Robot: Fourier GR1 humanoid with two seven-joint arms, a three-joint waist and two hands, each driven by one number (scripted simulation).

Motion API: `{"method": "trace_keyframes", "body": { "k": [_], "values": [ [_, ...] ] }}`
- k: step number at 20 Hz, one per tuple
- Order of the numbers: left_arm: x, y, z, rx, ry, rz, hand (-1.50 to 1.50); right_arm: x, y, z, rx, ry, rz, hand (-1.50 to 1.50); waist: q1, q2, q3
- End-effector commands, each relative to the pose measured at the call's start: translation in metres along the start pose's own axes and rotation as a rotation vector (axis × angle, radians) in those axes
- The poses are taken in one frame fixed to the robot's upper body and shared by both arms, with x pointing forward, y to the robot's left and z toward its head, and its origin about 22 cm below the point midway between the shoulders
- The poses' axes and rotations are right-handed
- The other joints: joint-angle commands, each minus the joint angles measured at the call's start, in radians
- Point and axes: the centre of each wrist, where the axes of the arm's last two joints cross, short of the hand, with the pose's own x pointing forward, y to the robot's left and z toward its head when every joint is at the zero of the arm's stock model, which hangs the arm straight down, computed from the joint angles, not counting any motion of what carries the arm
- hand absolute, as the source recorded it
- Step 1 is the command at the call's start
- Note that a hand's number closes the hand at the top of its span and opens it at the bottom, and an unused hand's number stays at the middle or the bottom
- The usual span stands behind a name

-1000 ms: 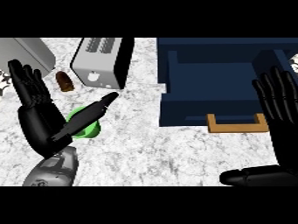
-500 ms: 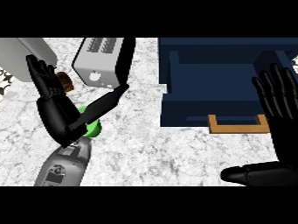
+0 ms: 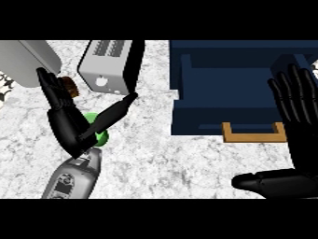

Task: Pick up the cup, place it into the drawer and close the drawer

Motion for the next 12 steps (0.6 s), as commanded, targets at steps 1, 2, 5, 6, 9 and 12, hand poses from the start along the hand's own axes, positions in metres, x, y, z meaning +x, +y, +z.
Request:
{"method": "trace_keyframes", "body": {
  "k": [1, 2, 5, 6, 9, 12],
  "values": [
    [-0.008, 0.002, 0.012, 0.052, 0.035, -0.01, -1.5, -0.002, -0.004, 0.005, -0.021, 0.0, 0.015, -1.5, 0.0, 0.0, 0.0],
    [-0.01, 0.008, 0.011, 0.05, 0.04, -0.016, -1.5, 0.005, -0.004, 0.006, -0.006, 0.0, 0.003, -1.5, 0.0, 0.0, 0.0],
    [-0.027, 0.014, 0.0, 0.051, 0.073, -0.034, -1.5, 0.009, -0.007, 0.009, -0.006, -0.008, 0.013, -1.5, -0.002, 0.0, 0.0],
    [-0.016, 0.011, 0.015, 0.079, 0.08, -0.034, -1.5, 0.001, -0.006, -0.001, -0.005, -0.009, 0.012, -1.5, 0.001, 0.0, 0.0],
    [-0.025, 0.038, 0.03, 0.096, 0.099, -0.036, -1.5, 0.008, 0.003, -0.006, -0.004, -0.002, -0.001, -1.5, 0.004, -0.001, 0.0],
    [-0.038, 0.034, 0.036, 0.121, 0.107, -0.087, -1.5, 0.007, -0.008, 0.003, -0.015, 0.005, -0.003, -1.5, 0.001, -0.001, 0.0]
  ]
}}
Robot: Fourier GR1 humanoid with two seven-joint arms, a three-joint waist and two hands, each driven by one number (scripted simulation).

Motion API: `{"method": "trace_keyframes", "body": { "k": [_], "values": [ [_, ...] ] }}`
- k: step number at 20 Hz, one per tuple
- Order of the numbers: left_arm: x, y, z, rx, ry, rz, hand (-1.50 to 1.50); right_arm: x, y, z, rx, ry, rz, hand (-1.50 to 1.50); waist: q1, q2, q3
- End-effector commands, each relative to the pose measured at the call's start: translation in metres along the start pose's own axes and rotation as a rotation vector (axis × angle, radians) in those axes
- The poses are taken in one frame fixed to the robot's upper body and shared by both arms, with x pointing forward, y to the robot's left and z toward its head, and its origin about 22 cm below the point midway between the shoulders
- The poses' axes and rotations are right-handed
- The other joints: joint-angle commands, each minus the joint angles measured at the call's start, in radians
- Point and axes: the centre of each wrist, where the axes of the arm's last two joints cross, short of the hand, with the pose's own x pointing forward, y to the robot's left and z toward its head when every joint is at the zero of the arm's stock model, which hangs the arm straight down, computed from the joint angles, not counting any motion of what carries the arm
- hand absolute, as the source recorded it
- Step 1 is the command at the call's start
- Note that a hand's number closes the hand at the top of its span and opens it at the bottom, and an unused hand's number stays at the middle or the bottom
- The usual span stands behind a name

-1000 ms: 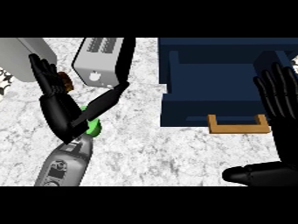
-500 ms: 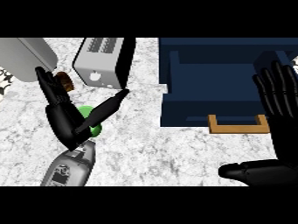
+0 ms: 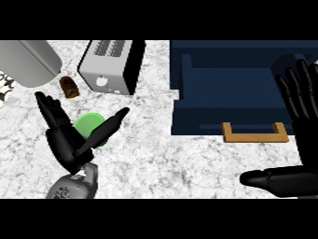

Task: Pick up the cup, place it into the drawer and close the drawer

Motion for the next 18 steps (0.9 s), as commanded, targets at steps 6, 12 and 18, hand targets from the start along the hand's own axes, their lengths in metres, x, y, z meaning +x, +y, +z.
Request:
{"method": "trace_keyframes", "body": {
  "k": [6, 12, 18],
  "values": [
    [-0.043, 0.024, 0.004, 0.073, 0.04, -0.051, -1.5, 0.006, 0.002, 0.014, 0.018, -0.001, -0.006, -1.5, -0.003, 0.0, 0.0],
    [-0.068, 0.046, 0.021, 0.076, 0.084, -0.035, -1.5, 0.003, 0.014, 0.007, 0.029, 0.0, 0.003, -1.5, 0.001, 0.0, 0.0],
    [-0.096, 0.051, 0.018, 0.059, 0.101, -0.031, -1.5, 0.015, 0.015, 0.008, 0.023, -0.011, -0.017, -1.5, 0.0, 0.0, 0.0]
  ]
}}
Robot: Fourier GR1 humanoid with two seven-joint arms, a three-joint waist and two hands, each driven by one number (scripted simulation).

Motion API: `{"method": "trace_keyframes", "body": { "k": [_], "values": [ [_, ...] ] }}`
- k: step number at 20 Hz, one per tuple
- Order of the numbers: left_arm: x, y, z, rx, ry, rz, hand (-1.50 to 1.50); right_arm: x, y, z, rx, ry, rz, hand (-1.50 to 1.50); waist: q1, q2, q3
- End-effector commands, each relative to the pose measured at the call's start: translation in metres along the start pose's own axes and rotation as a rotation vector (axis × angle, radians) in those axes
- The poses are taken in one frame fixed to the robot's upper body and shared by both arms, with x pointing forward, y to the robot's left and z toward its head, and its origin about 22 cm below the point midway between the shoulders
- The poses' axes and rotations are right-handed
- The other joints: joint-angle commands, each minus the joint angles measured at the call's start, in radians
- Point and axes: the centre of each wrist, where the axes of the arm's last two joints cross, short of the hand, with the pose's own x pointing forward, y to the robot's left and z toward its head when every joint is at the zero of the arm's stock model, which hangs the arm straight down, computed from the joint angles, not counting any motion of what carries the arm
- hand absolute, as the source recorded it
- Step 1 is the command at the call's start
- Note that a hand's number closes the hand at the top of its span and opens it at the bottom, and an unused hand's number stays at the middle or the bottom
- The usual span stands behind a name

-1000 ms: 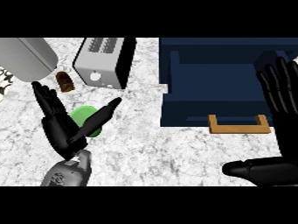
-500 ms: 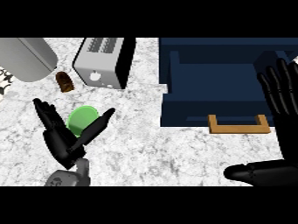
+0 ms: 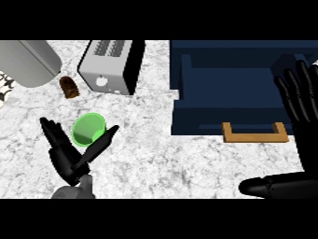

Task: Pick up the cup, place it into the drawer and close the drawer

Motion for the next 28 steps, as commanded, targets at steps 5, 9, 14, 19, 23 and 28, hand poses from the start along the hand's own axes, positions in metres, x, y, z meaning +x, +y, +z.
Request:
{"method": "trace_keyframes", "body": {
  "k": [5, 9, 14, 19, 23, 28],
  "values": [
    [-0.038, 0.002, 0.002, 0.045, 0.014, -0.006, -1.5, 0.005, -0.002, -0.003, 0.001, -0.006, 0.011, -1.5, -0.002, 0.001, 0.0],
    [-0.042, 0.015, -0.013, 0.05, 0.003, 0.014, -1.5, 0.009, -0.003, 0.01, -0.004, 0.007, -0.026, -1.5, -0.001, 0.0, 0.0],
    [-0.061, 0.039, -0.011, 0.039, 0.017, 0.014, -1.5, -0.012, -0.019, 0.006, 0.013, -0.004, 0.004, -1.5, 0.001, 0.0, 0.0],
    [-0.086, 0.033, 0.003, 0.053, 0.019, 0.0, -1.5, -0.005, 0.001, 0.009, 0.028, 0.001, -0.008, -1.5, -0.002, 0.0, 0.0],
    [-0.096, 0.042, 0.01, 0.055, 0.017, 0.008, -1.5, 0.009, 0.005, 0.016, 0.025, -0.005, 0.007, -1.5, -0.004, 0.0, 0.0],
    [-0.101, 0.032, -0.012, 0.01, 0.008, 0.046, -1.5, 0.004, -0.019, -0.016, -0.003, 0.001, -0.014, -1.5, -0.002, 0.002, 0.0]
  ]
}}
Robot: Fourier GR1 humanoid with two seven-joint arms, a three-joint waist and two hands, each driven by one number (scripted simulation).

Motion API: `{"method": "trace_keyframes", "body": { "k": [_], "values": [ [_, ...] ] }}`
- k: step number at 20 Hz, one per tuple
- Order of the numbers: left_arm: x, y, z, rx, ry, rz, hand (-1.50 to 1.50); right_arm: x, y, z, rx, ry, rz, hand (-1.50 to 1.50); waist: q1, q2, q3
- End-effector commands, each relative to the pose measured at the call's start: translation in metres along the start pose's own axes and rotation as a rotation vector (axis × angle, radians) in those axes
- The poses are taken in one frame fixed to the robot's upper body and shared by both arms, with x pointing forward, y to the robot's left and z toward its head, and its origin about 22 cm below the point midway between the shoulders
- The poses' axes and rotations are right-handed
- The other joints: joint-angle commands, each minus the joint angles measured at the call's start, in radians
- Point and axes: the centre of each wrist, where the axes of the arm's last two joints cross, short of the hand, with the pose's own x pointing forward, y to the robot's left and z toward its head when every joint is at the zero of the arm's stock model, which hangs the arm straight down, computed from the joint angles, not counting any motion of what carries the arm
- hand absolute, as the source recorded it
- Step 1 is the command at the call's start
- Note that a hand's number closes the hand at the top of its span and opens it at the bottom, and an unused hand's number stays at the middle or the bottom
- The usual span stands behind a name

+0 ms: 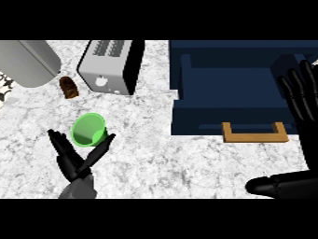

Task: Pick up the cup, place it into the drawer and close the drawer

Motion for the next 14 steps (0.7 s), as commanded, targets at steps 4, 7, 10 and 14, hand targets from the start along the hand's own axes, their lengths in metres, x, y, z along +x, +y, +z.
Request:
{"method": "trace_keyframes", "body": {
  "k": [4, 7, 10, 14],
  "values": [
    [-0.001, -0.015, -0.001, -0.014, -0.026, 0.068, -1.5, 0.011, -0.004, 0.007, 0.017, 0.015, 0.012, -1.5, -0.002, 0.0, 0.0],
    [-0.021, 0.005, 0.002, 0.005, 0.001, 0.092, -1.5, -0.008, -0.008, -0.017, 0.018, 0.007, 0.003, -1.5, 0.0, 0.002, 0.0],
    [-0.012, -0.002, -0.013, -0.014, -0.018, 0.093, -1.5, 0.003, -0.001, 0.003, 0.011, 0.019, -0.013, -1.5, 0.0, 0.0, 0.0],
    [-0.014, -0.003, 0.002, -0.039, -0.01, 0.167, -1.5, 0.01, 0.012, -0.006, 0.014, 0.002, 0.009, -1.5, 0.001, -0.001, 0.0]
  ]
}}
